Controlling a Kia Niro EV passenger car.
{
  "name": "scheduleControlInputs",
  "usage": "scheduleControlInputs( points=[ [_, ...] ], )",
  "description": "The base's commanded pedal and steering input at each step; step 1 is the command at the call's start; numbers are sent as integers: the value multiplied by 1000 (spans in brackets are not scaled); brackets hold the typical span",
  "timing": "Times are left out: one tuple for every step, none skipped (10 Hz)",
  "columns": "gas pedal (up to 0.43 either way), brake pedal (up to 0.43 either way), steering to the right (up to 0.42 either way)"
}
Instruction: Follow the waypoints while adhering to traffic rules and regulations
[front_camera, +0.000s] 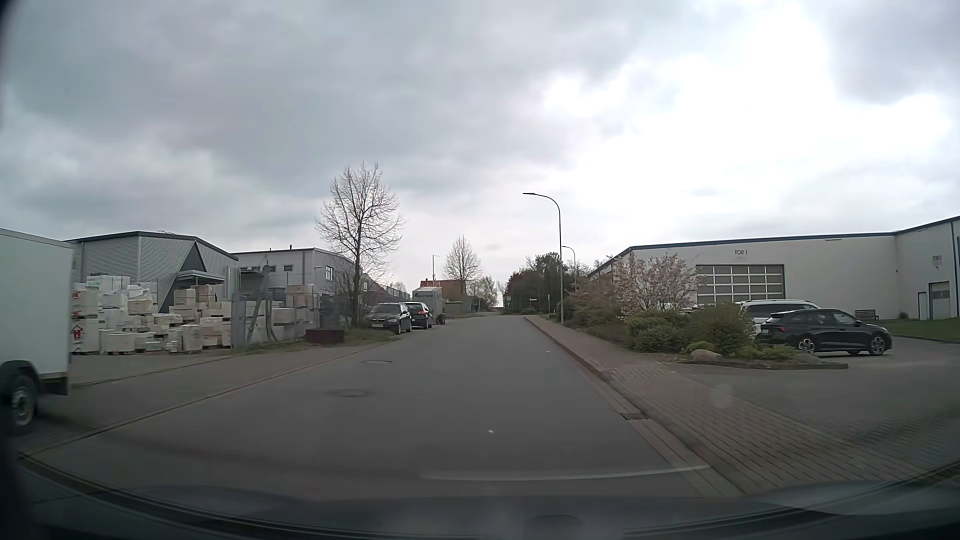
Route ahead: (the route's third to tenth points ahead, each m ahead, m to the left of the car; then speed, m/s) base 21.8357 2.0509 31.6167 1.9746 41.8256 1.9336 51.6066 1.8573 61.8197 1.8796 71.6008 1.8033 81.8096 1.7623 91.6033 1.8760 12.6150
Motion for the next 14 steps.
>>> scheduleControlInputs(
  points=[
    [169, 0, -3],
    [169, 0, -3],
    [169, 0, -3],
    [169, 0, -2],
    [169, 0, -3],
    [169, 0, -3],
    [169, 0, -2],
    [169, 0, -1],
    [169, 0, -1],
    [169, 0, -1],
    [169, 0, -1],
    [169, 0, -1],
    [169, 0, -1],
    [169, 0, -1]
  ],
)
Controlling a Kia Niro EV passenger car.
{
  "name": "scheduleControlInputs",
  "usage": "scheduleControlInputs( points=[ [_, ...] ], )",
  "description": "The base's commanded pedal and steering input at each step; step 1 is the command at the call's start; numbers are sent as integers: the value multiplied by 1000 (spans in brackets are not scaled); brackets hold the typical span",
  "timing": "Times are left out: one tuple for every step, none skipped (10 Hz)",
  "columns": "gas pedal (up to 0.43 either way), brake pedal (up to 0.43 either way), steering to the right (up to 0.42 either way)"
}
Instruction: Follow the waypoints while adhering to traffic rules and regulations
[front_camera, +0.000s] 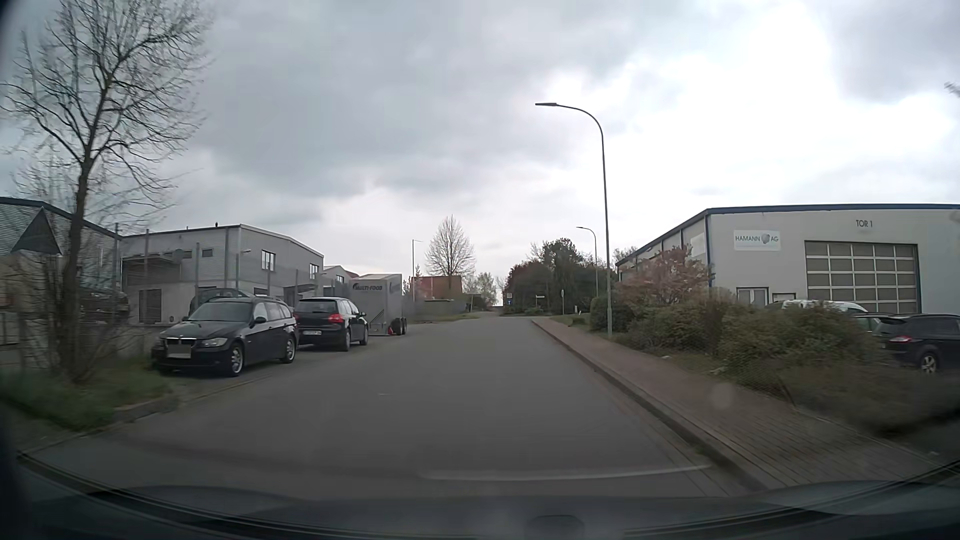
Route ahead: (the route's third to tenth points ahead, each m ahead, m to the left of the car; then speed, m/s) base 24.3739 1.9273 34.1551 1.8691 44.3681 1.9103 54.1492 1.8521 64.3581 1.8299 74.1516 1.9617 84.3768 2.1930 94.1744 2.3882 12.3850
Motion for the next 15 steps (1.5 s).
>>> scheduleControlInputs(
  points=[
    [157, 0, -1],
    [157, 0, -1],
    [157, 0, -1],
    [150, 0, -1],
    [138, 0, -1],
    [130, 0, -1],
    [110, 0, -1],
    [98, 0, -1],
    [98, 0, -1],
    [87, 0, -1],
    [87, 0, -1],
    [87, 0, -1],
    [67, 0, -1],
    [8, 0, -1],
    [0, 0, -1]
  ],
)
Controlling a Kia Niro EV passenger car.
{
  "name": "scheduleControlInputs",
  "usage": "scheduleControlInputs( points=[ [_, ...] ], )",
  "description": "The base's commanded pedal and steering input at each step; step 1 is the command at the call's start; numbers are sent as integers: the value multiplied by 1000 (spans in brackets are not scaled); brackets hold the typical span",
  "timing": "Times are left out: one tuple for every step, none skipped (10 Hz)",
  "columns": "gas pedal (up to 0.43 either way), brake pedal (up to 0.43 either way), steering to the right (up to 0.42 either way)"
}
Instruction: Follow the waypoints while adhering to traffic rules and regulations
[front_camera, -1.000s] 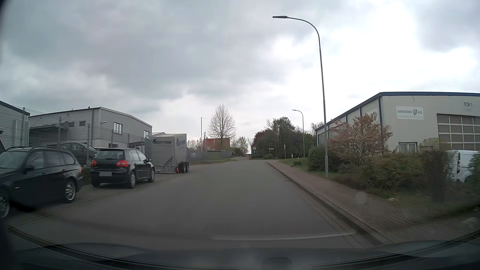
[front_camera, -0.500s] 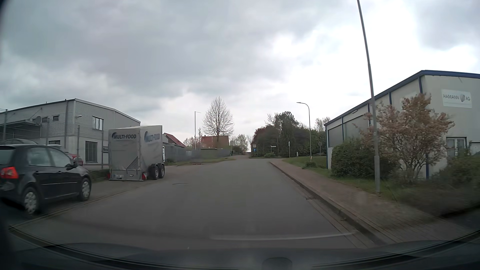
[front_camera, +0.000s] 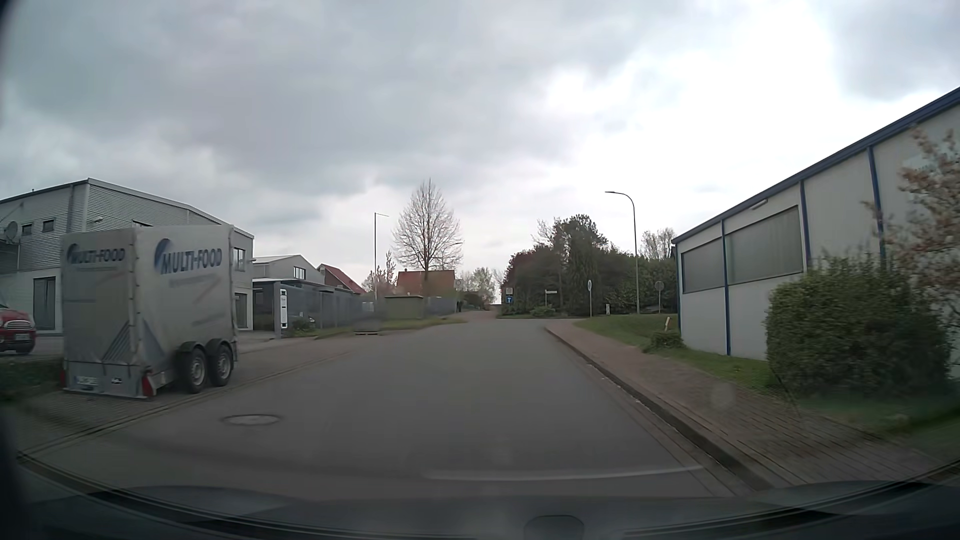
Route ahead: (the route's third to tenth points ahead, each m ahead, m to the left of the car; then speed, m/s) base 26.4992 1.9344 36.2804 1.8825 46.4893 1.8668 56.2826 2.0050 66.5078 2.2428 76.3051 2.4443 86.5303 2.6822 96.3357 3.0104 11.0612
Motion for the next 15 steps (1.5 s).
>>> scheduleControlInputs(
  points=[
    [0, 0, 0],
    [0, 0, 0],
    [0, 0, 0],
    [0, 0, 0],
    [0, 0, 0],
    [0, 0, 0],
    [0, 0, 0],
    [0, 0, 0],
    [0, 0, 0],
    [0, 0, 0],
    [0, 0, 0],
    [0, 0, 0],
    [20, 0, 0],
    [28, 0, 1],
    [28, 0, 0]
  ],
)
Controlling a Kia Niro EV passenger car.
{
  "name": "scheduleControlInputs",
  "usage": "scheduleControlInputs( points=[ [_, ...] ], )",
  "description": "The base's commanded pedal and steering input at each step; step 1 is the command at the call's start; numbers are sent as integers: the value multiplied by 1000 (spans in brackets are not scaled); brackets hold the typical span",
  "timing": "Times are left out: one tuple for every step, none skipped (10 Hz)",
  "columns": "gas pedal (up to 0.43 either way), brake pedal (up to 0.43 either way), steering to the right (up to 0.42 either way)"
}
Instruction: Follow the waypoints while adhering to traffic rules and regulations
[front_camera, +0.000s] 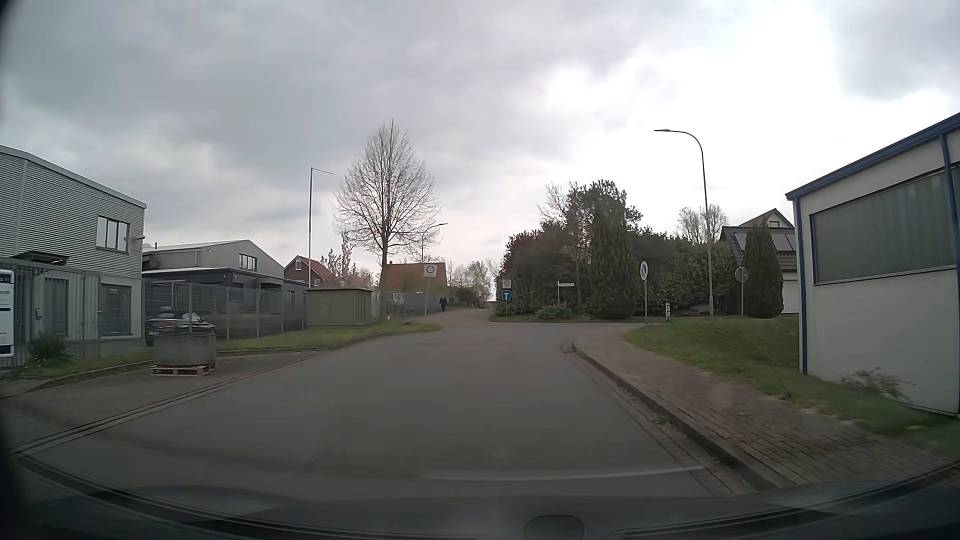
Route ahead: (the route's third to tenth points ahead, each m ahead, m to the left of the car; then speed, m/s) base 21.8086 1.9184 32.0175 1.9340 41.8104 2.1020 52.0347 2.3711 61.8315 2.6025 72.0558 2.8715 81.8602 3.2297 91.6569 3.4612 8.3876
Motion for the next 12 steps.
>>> scheduleControlInputs(
  points=[
    [28, 0, 1],
    [28, 0, 0],
    [28, 0, 0],
    [28, 0, 0],
    [28, 0, 0],
    [28, 0, -1],
    [28, 0, -1],
    [28, 0, -1],
    [28, 0, -1],
    [28, 0, -1],
    [28, 0, 0],
    [28, 0, 1]
  ],
)
